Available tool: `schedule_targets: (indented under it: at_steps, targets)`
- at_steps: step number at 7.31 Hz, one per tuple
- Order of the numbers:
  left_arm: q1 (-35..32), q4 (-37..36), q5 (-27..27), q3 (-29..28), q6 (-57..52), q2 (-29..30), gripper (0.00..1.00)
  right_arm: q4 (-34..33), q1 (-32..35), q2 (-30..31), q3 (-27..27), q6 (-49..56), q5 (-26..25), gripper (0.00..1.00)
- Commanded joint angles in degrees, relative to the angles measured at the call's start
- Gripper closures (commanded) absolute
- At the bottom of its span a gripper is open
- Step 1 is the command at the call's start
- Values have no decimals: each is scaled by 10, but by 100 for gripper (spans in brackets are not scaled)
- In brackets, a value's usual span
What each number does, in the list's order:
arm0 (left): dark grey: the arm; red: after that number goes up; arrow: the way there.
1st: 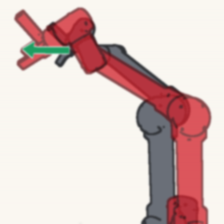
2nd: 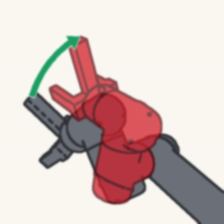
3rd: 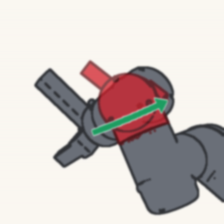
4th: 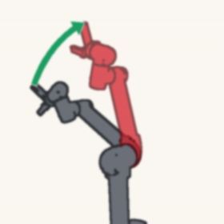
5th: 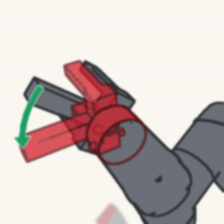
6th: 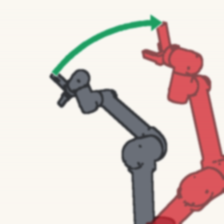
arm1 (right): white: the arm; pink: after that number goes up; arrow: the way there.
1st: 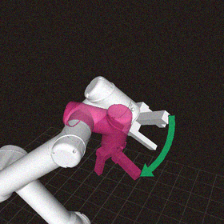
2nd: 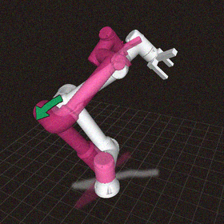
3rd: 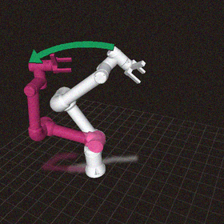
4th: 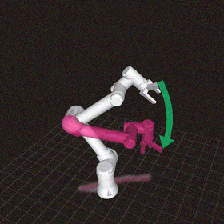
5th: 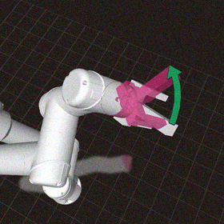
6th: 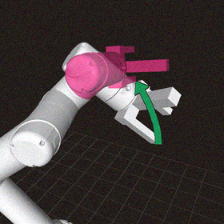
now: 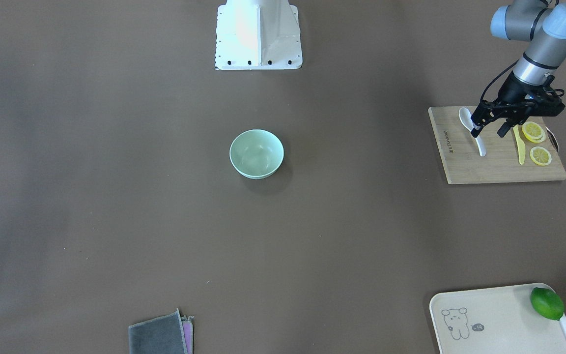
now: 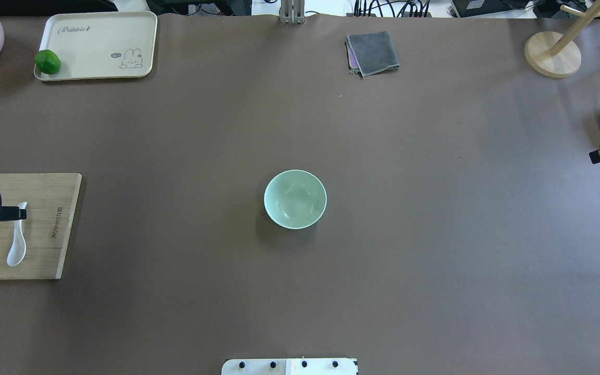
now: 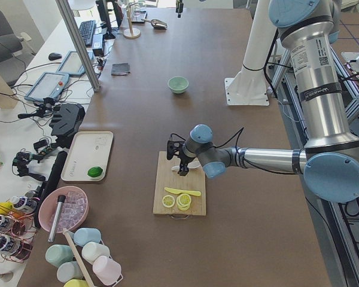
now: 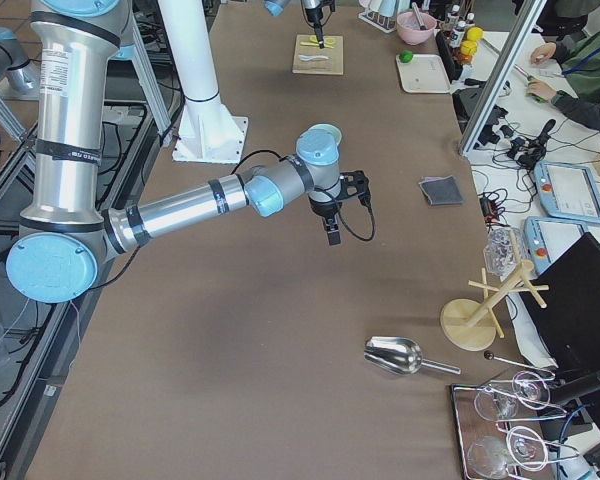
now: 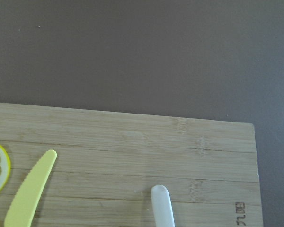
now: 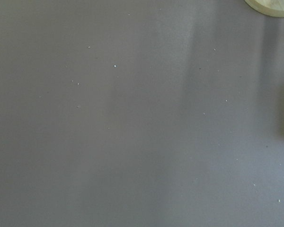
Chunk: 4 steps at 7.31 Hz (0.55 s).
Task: Place spoon in bowl
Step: 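Lower the left gripper onto the white spoon on the cutting board and grasp it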
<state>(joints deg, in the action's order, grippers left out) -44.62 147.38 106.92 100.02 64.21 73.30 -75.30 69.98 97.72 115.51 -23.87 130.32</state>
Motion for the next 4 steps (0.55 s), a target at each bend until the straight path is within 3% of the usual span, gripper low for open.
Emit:
schedule_targets:
  at_steps: [1,4]
  targets:
    - [25,0,-19,-4,1,0,23,5,3,6,-2,1,-1,0]
    - [34,0,-31,-14,0,3,31,6,5,6,-2,1,-1,0]
